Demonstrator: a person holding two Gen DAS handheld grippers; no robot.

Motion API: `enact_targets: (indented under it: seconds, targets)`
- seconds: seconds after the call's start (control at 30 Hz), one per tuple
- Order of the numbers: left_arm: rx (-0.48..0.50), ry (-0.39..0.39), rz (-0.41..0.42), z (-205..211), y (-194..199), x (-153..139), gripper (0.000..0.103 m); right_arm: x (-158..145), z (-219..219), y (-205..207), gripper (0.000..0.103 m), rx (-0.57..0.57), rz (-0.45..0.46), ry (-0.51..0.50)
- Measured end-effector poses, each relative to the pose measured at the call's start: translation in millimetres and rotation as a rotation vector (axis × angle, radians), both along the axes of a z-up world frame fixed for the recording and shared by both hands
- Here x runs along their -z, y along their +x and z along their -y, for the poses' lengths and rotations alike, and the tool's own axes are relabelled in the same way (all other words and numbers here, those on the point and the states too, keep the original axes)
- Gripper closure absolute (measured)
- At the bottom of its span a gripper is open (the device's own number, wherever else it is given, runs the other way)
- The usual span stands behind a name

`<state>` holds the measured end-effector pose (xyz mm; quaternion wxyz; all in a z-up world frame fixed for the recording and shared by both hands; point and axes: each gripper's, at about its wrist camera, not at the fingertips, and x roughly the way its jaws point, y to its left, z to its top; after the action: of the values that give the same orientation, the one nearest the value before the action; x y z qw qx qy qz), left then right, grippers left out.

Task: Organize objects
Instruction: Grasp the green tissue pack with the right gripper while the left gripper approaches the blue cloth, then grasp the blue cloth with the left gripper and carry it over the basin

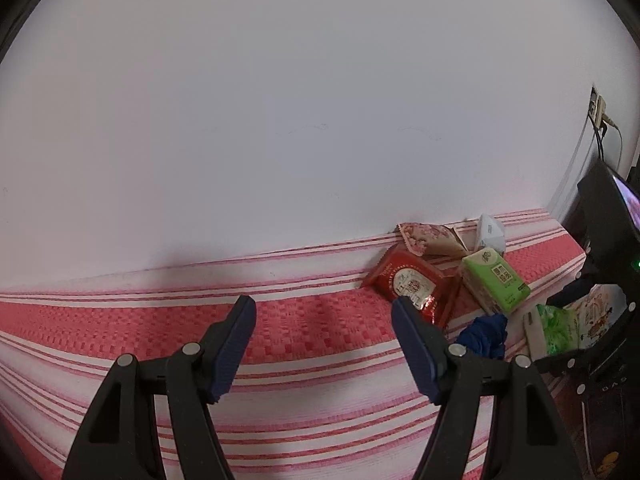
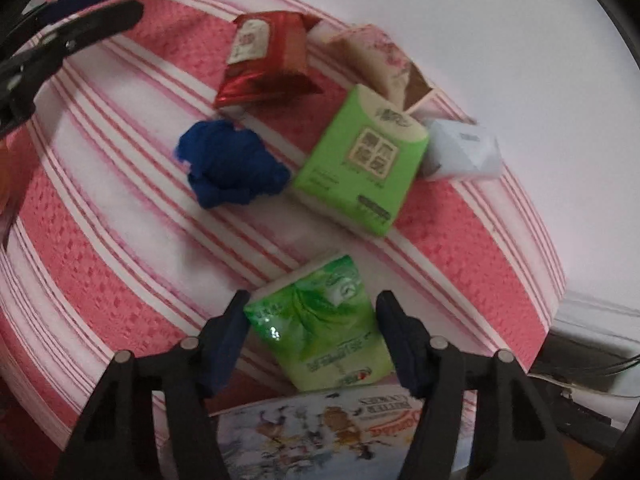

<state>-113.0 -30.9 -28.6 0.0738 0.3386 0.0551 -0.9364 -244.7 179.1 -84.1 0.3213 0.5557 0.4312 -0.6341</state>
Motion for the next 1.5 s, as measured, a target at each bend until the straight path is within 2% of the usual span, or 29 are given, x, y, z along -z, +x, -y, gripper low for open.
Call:
enact_targets:
  seconds: [0.07,0.13,0.23,0.27,0.37,0.47,0.57,0.67,0.73,0.83,0.9,0.97,1.07,1.17,1.2,1.27,1.3,1.33,1.37,1.5]
  targets:
    - [0.009,-0.008,0.001,-2.9,1.3,0.0,0.031,-3.2,-5.6,-2.3,0.039,0.037,-0.005,-0.04]
    - [0.014,-0.016,-0.001,-5.3,1.5,-0.2,0.031,-13.4,-15.3,-8.1,0.041,0.102,-0.002,-0.123]
    - [0.025,-0.004,-0.002,-6.5,0.8,0.6,0.031,-47.1,-40.0,-20.3,0.042,0.236,0.04,-0.398]
    - [0.03,0.0,-0.002,-7.3,1.0,1.0,0.031,-64.3,-53.9,-25.5,0.042,0.296,0.075,-0.558]
    - [0.058,0.002,0.003,-12.1,0.7,2.3,0.031,-87.0,-81.1,-32.4,0.041,0.407,0.121,-0.821]
    - [0.12,0.023,0.007,-17.8,0.5,3.5,0.031,-96.0,-99.3,-30.0,0.041,0.511,0.152,-1.002]
    - [0.205,0.062,0.017,-30.0,-1.6,4.1,0.031,-107.9,-109.2,-12.5,0.041,0.569,0.136,-1.11]
    - [0.299,0.06,0.036,-54.2,-7.2,5.0,0.031,-125.2,-126.2,9.4,0.041,0.582,0.063,-1.179]
    - [0.363,0.023,0.047,-75.3,-8.9,8.0,0.031,-141.1,-140.0,20.1,0.041,0.599,0.006,-1.2]
    - [0.407,-0.02,0.08,-100.0,-22.4,13.6,0.031,-155.6,-151.0,48.5,0.041,0.614,-0.089,-1.223]
    - [0.404,-0.044,0.107,-107.1,-32.3,18.5,0.031,-164.0,-157.1,69.9,0.041,0.61,-0.186,-1.226]
    - [0.392,-0.05,0.14,-110.1,-44.8,25.0,0.031,-170.1,-160.1,92.6,0.041,0.608,-0.323,-1.214]
    - [0.392,-0.002,0.202,-108.0,-54.1,35.7,0.031,-168.8,-167.4,109.1,0.041,0.654,-0.402,-1.249]
    - [0.392,-0.001,0.201,-104.4,-53.1,36.9,0.031,-163.5,-177.4,117.5,0.041,0.708,-0.423,-1.304]
    - [0.392,0.011,0.198,-102.5,-51.7,35.6,0.031,-150.5,-172.0,113.5,0.041,0.716,-0.436,-1.309]
    - [0.395,0.027,0.189,-99.1,-49.3,33.7,0.031,-145.4,-174.0,120.4,0.041,0.728,-0.483,-1.304]
    - [0.395,0.034,0.187,-98.0,-48.9,33.2,0.036,-147.5,-175.0,124.3,0.041,0.727,-0.503,-1.296]
    - [0.394,0.041,0.181,-96.4,-48.0,32.0,0.048,-145.9,-174.1,127.1,0.041,0.726,-0.523,-1.29]
    - [0.394,0.052,0.176,-95.4,-48.3,32.8,0.054,-146.9,-174.6,129.5,0.041,0.725,-0.545,-1.289]
    - [0.379,0.112,0.15,-84.7,-46.4,33.8,0.056,-147.4,-173.8,134.5,0.041,0.718,-0.644,-1.288]
